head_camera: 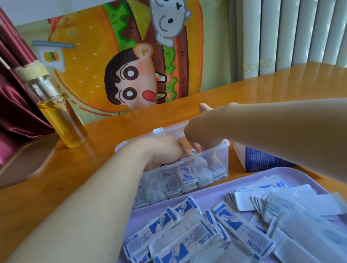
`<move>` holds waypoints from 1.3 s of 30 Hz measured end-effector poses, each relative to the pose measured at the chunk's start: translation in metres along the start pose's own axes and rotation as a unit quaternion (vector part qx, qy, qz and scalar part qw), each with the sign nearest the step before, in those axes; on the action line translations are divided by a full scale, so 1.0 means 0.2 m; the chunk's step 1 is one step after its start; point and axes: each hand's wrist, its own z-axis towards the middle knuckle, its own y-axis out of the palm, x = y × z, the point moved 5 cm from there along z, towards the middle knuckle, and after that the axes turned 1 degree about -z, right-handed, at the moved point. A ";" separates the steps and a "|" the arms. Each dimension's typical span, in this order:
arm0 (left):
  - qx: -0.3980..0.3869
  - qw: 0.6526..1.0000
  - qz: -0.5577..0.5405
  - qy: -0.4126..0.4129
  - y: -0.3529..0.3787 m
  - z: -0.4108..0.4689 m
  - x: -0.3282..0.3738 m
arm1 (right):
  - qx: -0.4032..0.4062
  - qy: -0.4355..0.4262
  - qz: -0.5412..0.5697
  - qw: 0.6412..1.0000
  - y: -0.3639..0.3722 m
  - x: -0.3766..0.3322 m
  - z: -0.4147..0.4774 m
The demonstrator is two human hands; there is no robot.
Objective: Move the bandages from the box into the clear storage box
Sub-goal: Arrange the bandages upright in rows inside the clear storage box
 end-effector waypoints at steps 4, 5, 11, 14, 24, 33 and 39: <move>0.040 0.996 -0.073 -0.035 -0.02 -0.03 -0.03 | 0.072 0.014 0.016 0.997 -0.05 0.02 -0.05; 0.071 0.994 -0.076 -0.031 -0.04 -0.04 -0.03 | 0.111 0.019 0.024 0.993 -0.08 0.03 -0.07; 0.362 0.917 -0.097 0.140 -0.13 -0.37 0.00 | 0.405 0.024 0.204 0.891 -0.23 0.06 -0.42; 0.385 0.896 -0.074 0.210 0.00 -0.60 0.00 | 0.399 -0.051 0.281 0.872 -0.19 -0.07 -0.60; 0.176 0.973 0.064 0.137 0.52 -0.84 -0.15 | 0.159 -0.146 0.244 0.946 0.23 -0.47 -0.80; 0.154 0.971 0.121 0.138 0.67 -0.94 -0.15 | 0.163 -0.111 0.304 0.932 0.33 -0.57 -0.85; 0.150 0.970 0.136 0.133 0.66 -0.96 -0.14 | 0.143 -0.097 0.300 0.938 0.34 -0.51 -0.87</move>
